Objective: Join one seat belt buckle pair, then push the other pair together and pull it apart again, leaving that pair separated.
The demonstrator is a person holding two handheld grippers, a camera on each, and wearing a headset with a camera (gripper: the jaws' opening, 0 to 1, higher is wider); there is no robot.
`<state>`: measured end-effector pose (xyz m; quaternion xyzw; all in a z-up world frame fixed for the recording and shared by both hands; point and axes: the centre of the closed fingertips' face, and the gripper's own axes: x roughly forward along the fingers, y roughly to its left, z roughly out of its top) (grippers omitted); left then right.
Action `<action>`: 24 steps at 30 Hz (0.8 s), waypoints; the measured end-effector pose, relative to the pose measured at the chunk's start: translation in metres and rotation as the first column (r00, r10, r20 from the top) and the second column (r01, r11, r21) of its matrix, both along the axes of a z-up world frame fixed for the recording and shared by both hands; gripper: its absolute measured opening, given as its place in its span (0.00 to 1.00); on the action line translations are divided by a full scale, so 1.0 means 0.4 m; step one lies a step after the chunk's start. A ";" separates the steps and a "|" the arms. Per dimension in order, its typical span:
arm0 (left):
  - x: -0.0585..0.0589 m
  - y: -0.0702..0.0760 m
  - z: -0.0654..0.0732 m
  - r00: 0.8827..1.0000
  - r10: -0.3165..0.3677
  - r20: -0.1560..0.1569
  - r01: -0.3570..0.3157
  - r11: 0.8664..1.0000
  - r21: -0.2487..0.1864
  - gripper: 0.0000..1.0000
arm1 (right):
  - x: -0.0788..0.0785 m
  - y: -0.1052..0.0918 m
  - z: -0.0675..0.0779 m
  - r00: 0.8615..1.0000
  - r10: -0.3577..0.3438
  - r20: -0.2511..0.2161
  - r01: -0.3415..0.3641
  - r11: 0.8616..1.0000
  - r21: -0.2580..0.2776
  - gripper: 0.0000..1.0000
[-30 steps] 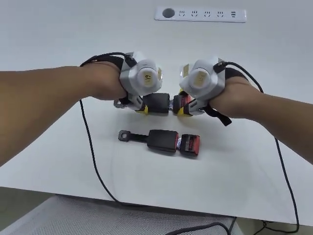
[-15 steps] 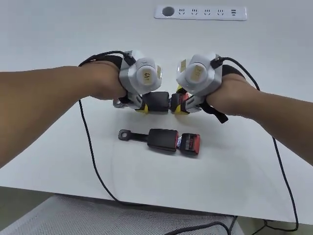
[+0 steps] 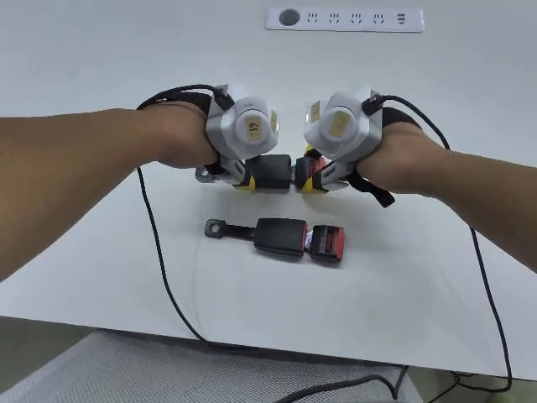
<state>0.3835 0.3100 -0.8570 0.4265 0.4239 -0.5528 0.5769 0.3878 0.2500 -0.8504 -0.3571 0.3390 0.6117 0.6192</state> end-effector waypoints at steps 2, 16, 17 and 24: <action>0.002 0.002 0.000 1.000 0.011 -0.004 -0.011 1.000 -0.013 0.30 | 0.002 -0.018 -0.002 1.000 -0.007 -0.003 0.007 1.000 -0.007 0.33; -0.002 -0.003 0.000 0.999 -0.040 0.013 0.041 0.999 -0.017 0.31 | -0.017 -0.127 -0.009 1.000 -0.029 0.009 0.029 0.999 -0.029 0.35; -0.002 -0.004 0.000 0.999 -0.044 0.013 0.044 0.999 -0.014 0.31 | -0.017 -0.137 -0.010 0.999 -0.030 0.012 0.031 0.999 -0.033 0.35; -0.001 -0.007 -0.001 0.998 -0.056 0.016 0.056 0.998 0.013 0.32 | -0.024 -0.241 -0.010 0.999 -0.046 0.022 0.047 0.997 -0.065 0.35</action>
